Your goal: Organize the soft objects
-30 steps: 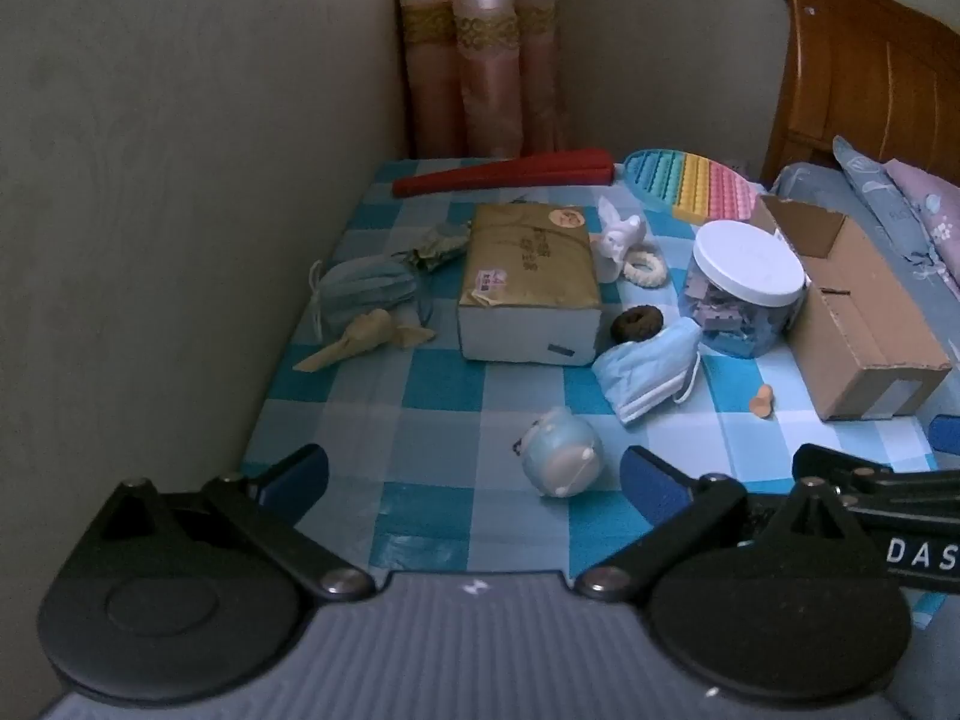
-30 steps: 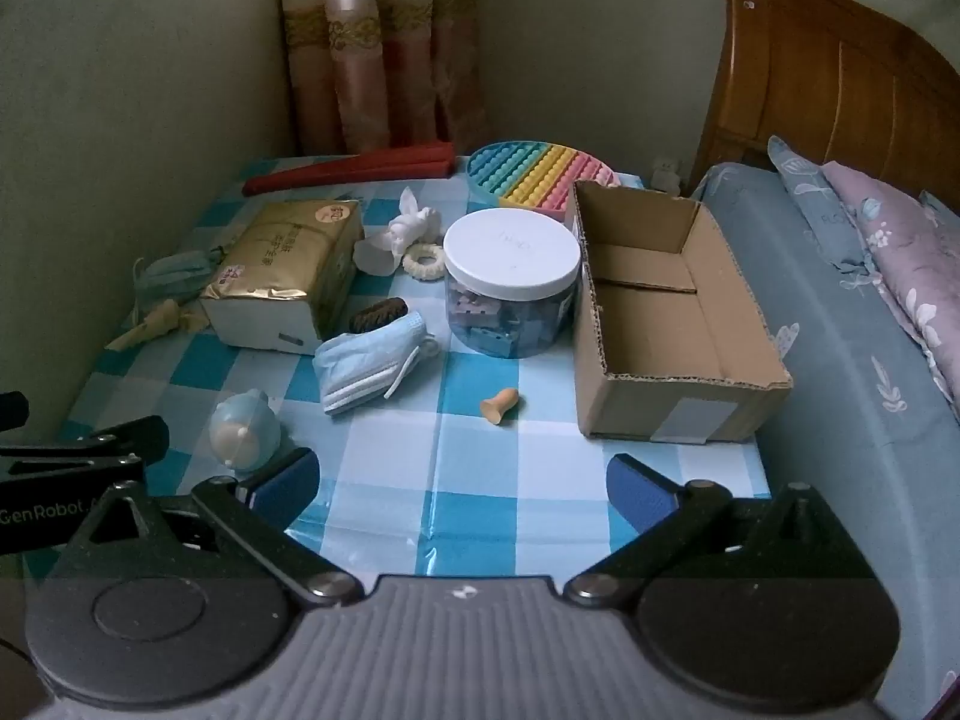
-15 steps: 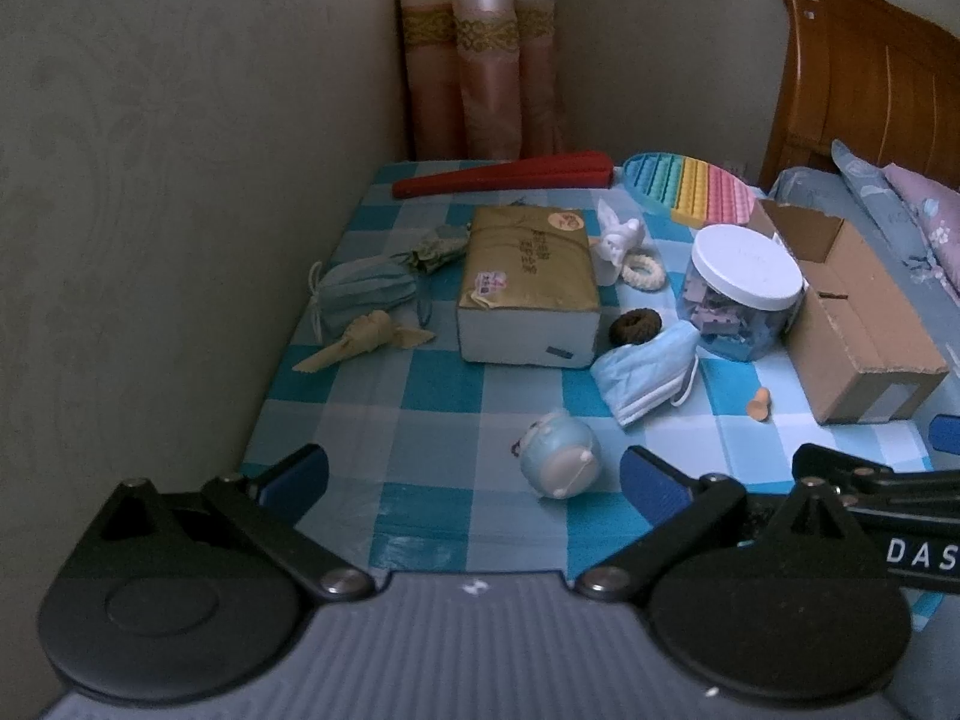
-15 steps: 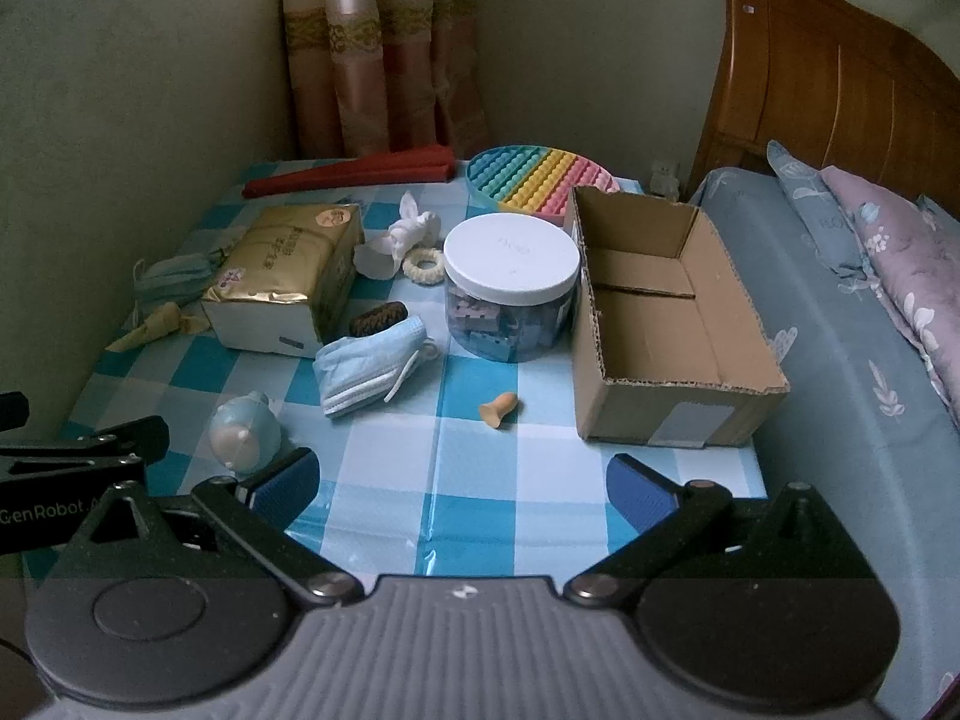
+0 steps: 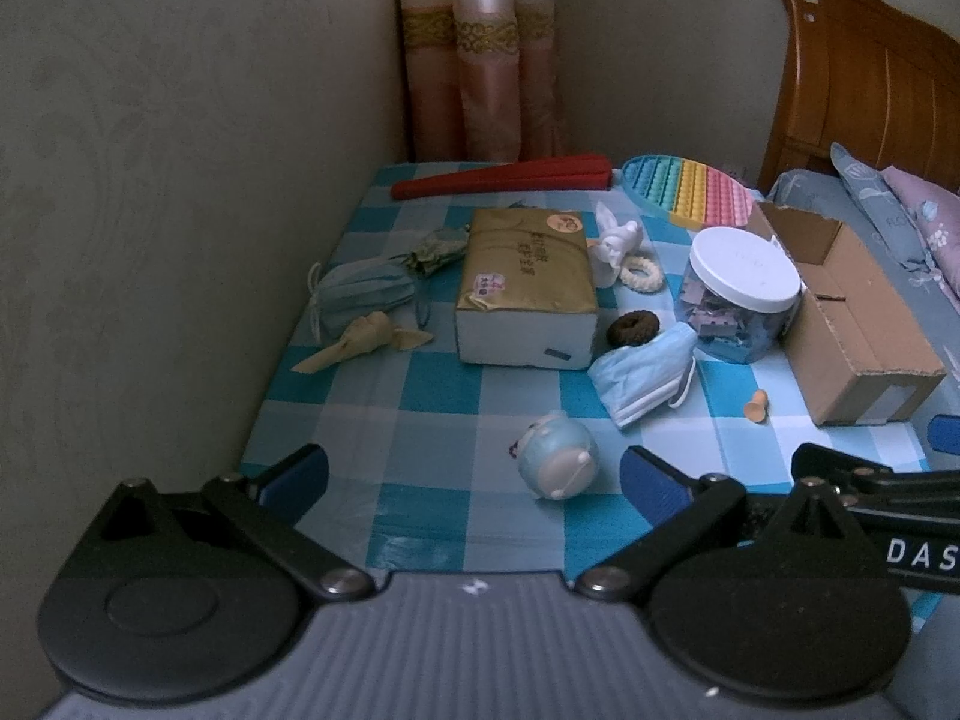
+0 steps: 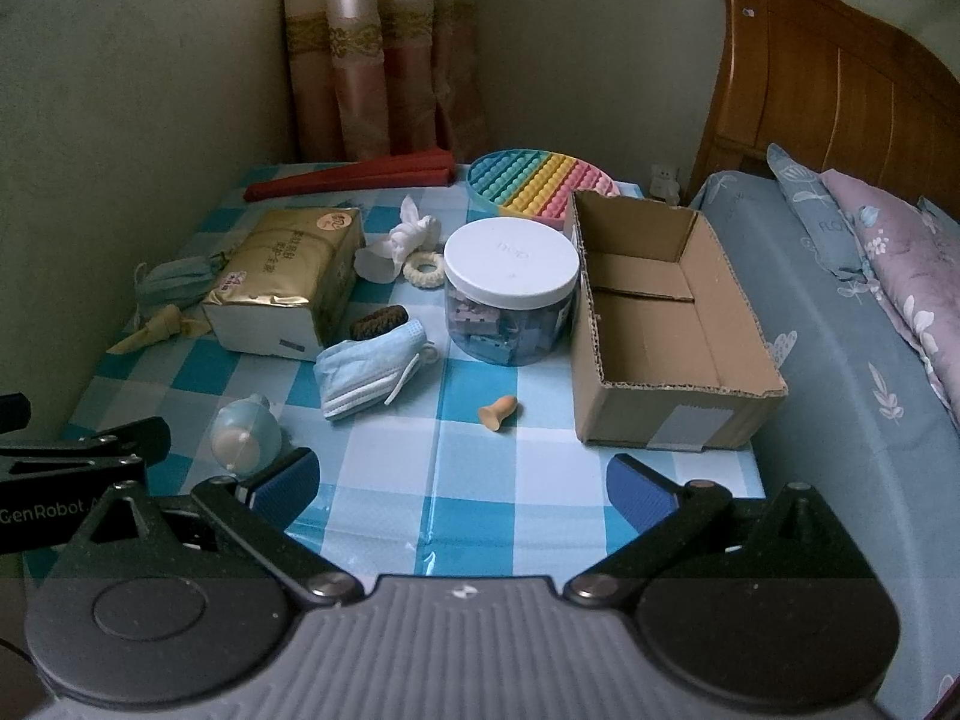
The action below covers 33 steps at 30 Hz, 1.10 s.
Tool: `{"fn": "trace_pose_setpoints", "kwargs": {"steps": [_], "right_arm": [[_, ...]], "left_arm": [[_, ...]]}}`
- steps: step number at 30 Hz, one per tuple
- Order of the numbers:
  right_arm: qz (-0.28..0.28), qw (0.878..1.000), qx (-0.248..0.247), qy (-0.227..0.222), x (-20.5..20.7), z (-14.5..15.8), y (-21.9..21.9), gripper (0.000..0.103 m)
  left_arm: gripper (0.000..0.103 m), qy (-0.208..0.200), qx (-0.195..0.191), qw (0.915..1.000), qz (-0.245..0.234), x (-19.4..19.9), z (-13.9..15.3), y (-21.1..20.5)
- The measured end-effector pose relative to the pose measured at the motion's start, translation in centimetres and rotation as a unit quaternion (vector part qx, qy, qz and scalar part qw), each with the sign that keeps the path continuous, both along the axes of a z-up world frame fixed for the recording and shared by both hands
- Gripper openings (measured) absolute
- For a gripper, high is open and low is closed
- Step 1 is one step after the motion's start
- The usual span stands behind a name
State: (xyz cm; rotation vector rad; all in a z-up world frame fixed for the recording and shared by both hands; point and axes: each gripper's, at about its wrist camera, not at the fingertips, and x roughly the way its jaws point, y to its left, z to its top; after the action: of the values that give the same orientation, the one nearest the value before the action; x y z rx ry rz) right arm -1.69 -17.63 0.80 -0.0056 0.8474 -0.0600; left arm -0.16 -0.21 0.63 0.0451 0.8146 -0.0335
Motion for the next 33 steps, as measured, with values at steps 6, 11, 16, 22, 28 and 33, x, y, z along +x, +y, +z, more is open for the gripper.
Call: {"fn": "trace_pose_setpoints", "kwargs": {"steps": [6,11,16,22,28,33], "right_arm": [[0.000,1.000,0.001,-0.001,-0.07,0.07,-0.09,0.103],[0.000,1.000,-0.001,-0.002,-0.14,0.37,-0.05,0.103],[0.000,1.000,0.000,-0.001,-0.12,0.26,-0.06,0.103],[0.000,1.000,-0.001,-0.002,-0.14,0.24,-0.03,0.103],[0.001,1.000,-0.002,-0.002,-0.10,0.27,-0.02,0.103],[0.002,1.000,-0.003,-0.004,-0.04,0.37,0.00,0.103]], "left_arm": [[0.102,0.000,0.000,1.0000,0.000,-0.01,0.00,0.00],[0.102,0.000,0.000,1.0000,0.000,0.05,-0.05,-0.06],[0.102,-0.001,0.000,1.0000,0.000,0.02,-0.02,-0.13],[0.102,-0.001,0.000,1.0000,0.000,0.01,-0.02,-0.11],[0.102,-0.001,-0.001,1.0000,0.000,0.02,0.03,-0.18],[0.102,-0.002,0.000,1.0000,-0.003,0.07,0.14,-0.35]]}}
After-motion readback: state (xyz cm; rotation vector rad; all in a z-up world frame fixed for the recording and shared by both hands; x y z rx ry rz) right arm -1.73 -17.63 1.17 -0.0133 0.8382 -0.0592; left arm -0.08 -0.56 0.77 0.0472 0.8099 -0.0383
